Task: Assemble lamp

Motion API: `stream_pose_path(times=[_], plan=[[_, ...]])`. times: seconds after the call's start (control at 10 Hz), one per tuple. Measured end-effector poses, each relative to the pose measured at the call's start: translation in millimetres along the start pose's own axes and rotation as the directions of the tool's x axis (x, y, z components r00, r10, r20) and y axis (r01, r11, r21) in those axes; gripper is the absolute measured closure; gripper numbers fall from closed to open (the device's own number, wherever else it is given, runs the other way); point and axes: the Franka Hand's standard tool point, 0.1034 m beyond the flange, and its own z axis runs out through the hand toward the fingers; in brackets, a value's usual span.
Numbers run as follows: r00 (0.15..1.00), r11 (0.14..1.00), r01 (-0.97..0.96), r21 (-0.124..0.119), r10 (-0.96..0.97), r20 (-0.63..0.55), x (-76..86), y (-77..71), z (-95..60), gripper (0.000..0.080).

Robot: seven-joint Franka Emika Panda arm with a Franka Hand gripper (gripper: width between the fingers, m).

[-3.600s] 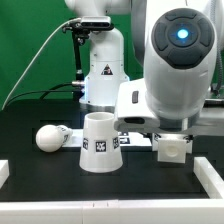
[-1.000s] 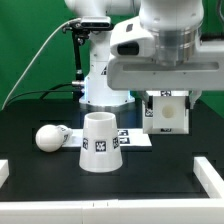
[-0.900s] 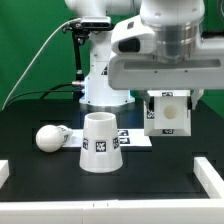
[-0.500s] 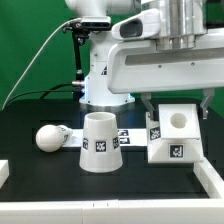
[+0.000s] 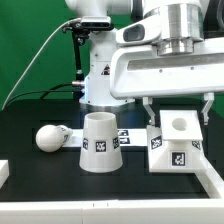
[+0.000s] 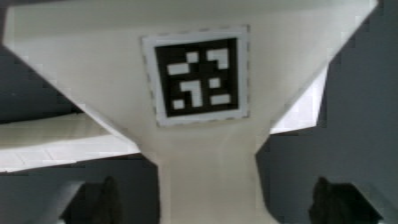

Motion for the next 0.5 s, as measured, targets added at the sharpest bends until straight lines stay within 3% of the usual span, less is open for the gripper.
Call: stream_pose_path(times=[0.2,0.4,0.5], plan=[[0.981,0.999,0.047,-0.018,-0.05,-0.188,-9.3,2.4,18.3,0.0269],[0.984,0.997,0.063,-0.035,-0.068,-0.166,-30.9,6.9,42.5,0.0269],[0.988,0.997,0.064,-0.032,-0.068,-0.137,-33.4,2.5,48.6,0.0269]])
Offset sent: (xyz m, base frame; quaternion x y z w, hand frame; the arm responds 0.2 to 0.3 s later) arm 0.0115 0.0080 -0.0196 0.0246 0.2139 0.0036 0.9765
